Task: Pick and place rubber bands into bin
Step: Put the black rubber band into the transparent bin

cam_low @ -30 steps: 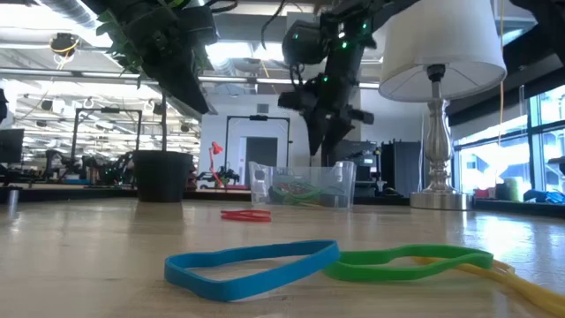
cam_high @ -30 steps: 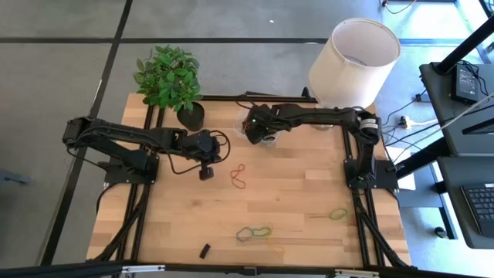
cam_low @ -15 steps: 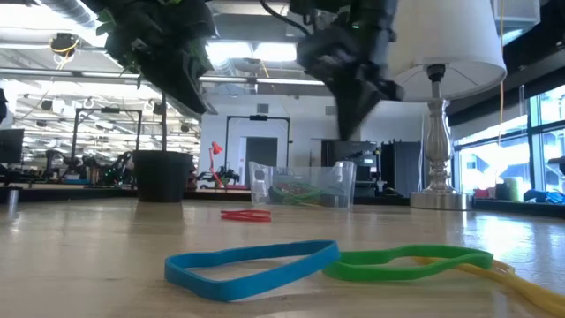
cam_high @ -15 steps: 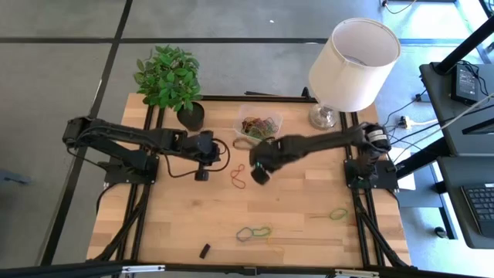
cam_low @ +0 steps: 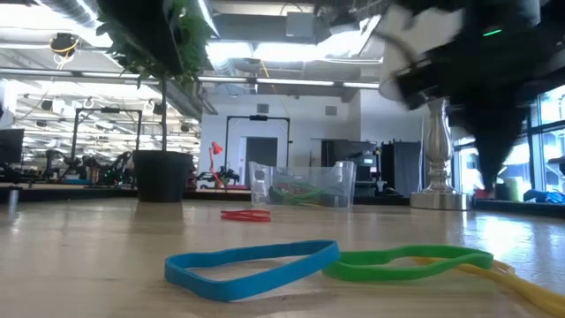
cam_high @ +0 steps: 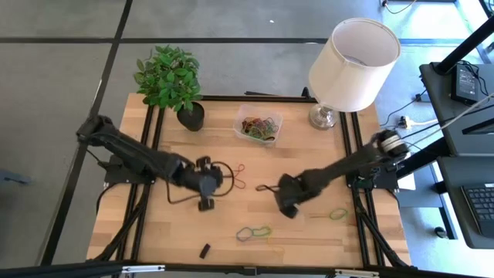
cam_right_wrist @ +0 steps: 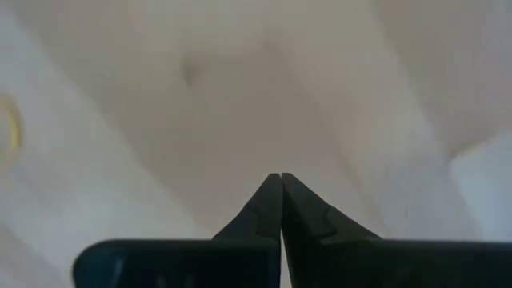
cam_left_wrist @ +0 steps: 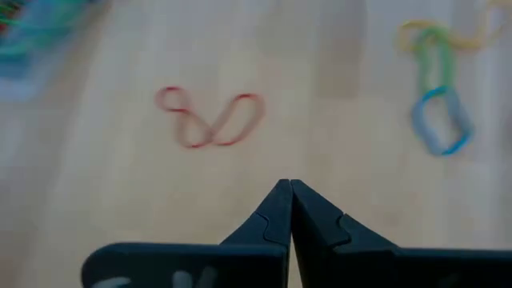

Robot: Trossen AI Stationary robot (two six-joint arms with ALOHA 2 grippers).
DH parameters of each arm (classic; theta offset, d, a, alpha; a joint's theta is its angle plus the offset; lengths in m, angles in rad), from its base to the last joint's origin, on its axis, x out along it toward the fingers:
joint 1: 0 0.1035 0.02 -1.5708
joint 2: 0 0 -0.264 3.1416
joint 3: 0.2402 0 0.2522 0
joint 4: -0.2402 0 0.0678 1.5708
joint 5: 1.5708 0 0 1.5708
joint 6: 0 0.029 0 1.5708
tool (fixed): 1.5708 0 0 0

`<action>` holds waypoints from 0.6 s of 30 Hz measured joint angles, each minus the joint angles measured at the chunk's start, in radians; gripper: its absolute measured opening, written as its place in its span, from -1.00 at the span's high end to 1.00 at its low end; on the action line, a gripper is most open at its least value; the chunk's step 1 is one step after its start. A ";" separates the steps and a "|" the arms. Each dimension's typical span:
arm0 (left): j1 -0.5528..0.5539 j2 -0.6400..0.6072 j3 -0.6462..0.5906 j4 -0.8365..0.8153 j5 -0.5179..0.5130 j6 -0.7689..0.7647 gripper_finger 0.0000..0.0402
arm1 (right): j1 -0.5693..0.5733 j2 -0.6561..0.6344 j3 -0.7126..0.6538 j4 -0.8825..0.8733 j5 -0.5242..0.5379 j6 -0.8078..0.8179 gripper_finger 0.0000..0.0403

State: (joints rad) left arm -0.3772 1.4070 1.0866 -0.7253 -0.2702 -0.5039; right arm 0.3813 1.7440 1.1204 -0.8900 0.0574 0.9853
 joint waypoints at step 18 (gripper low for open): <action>-0.179 0.304 0.261 -0.014 0.003 -0.679 0.44 | 0.263 -0.367 -0.374 0.134 0.039 0.245 0.99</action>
State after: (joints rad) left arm -0.5565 1.7107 1.3476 -0.7395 -0.2672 -1.1829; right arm 0.6448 1.3771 0.7467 -0.7556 0.0965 1.2298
